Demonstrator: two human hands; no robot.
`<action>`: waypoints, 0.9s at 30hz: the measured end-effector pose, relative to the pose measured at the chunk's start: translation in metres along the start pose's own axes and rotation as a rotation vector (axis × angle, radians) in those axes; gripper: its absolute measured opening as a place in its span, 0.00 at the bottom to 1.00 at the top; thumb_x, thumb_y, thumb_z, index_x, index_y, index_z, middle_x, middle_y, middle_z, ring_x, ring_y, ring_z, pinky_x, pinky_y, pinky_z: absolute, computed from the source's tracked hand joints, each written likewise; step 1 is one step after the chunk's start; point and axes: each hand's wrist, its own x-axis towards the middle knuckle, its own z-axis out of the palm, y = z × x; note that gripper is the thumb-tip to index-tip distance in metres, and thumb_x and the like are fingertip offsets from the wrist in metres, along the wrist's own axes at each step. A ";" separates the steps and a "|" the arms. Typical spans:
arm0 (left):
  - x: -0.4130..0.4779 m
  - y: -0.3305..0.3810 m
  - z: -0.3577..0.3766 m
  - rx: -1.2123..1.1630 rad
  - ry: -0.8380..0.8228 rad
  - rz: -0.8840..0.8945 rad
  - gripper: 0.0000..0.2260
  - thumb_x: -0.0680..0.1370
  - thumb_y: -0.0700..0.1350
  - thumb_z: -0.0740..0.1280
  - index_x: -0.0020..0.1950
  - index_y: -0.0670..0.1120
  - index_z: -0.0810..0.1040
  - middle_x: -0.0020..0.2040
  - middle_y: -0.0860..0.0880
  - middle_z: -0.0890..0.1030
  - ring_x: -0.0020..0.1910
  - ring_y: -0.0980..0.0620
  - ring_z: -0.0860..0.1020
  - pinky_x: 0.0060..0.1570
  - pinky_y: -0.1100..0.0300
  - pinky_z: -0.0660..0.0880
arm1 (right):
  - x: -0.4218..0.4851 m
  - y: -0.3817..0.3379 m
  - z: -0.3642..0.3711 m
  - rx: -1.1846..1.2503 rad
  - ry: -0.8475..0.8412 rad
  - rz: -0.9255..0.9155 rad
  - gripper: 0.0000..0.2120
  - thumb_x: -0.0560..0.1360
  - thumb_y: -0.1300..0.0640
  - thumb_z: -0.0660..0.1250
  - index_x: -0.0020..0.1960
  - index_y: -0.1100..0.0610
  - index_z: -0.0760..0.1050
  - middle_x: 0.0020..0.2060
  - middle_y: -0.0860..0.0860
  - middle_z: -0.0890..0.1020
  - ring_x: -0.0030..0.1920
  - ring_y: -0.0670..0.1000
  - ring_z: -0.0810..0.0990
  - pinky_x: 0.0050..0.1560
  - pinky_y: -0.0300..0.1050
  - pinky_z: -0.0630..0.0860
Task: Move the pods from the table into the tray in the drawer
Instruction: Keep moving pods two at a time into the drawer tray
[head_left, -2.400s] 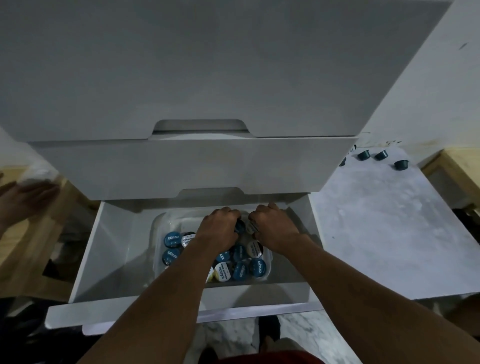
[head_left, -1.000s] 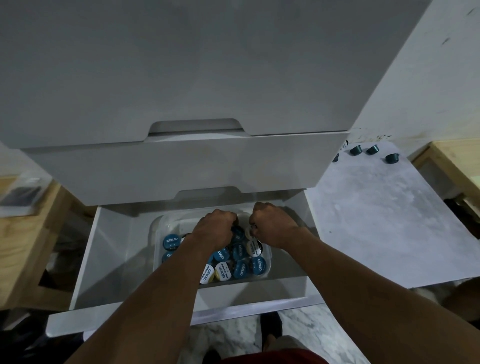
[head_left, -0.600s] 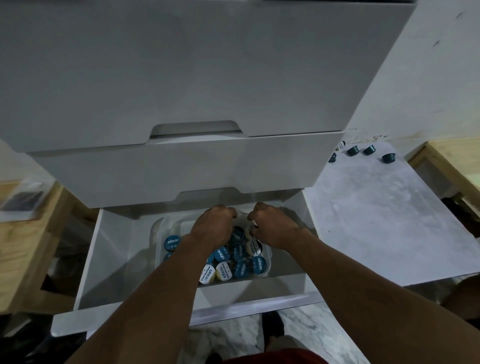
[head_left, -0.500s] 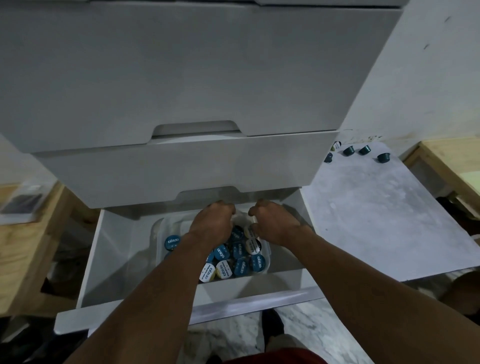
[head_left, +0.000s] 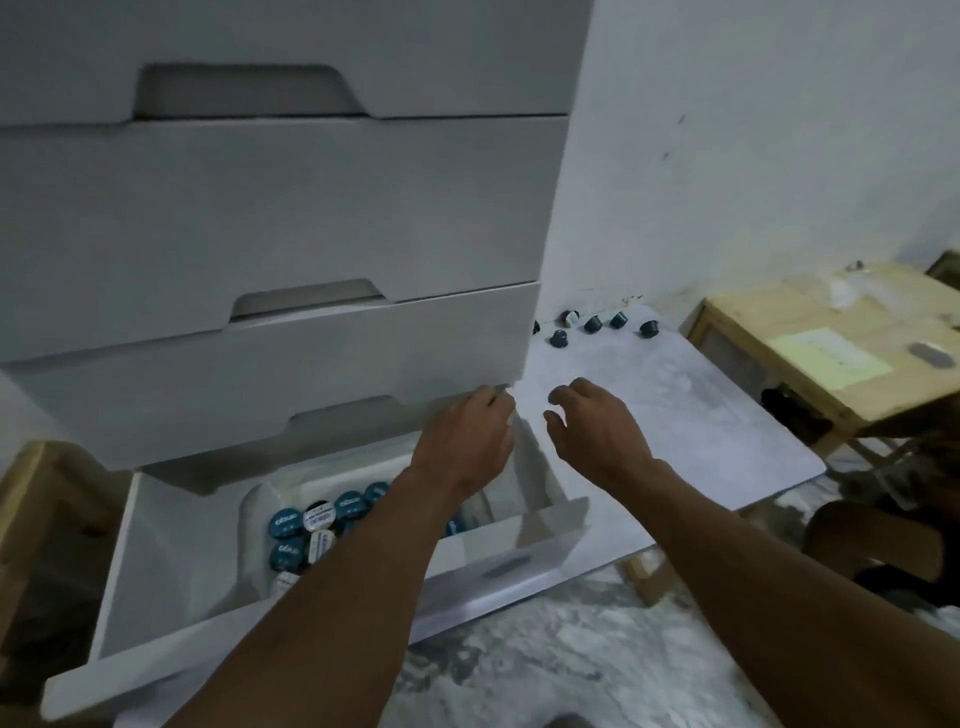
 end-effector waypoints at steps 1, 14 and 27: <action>0.008 0.012 -0.001 0.007 0.029 0.019 0.12 0.79 0.47 0.59 0.60 0.44 0.74 0.56 0.45 0.76 0.54 0.45 0.75 0.50 0.51 0.74 | 0.000 0.013 -0.006 -0.004 0.027 0.023 0.11 0.77 0.54 0.61 0.51 0.61 0.77 0.48 0.57 0.80 0.46 0.59 0.78 0.46 0.54 0.77; 0.113 0.142 0.035 0.111 0.230 -0.061 0.12 0.77 0.46 0.63 0.58 0.43 0.75 0.54 0.45 0.77 0.52 0.45 0.76 0.43 0.53 0.74 | -0.009 0.189 -0.070 0.045 0.106 0.085 0.16 0.77 0.53 0.64 0.61 0.60 0.75 0.56 0.57 0.79 0.52 0.58 0.79 0.51 0.50 0.77; 0.173 0.163 0.070 0.242 0.211 -0.134 0.16 0.68 0.43 0.75 0.53 0.40 0.79 0.47 0.43 0.82 0.43 0.45 0.81 0.38 0.56 0.78 | 0.052 0.246 -0.053 0.109 0.045 -0.051 0.14 0.77 0.52 0.63 0.58 0.61 0.74 0.56 0.57 0.78 0.54 0.57 0.76 0.53 0.50 0.75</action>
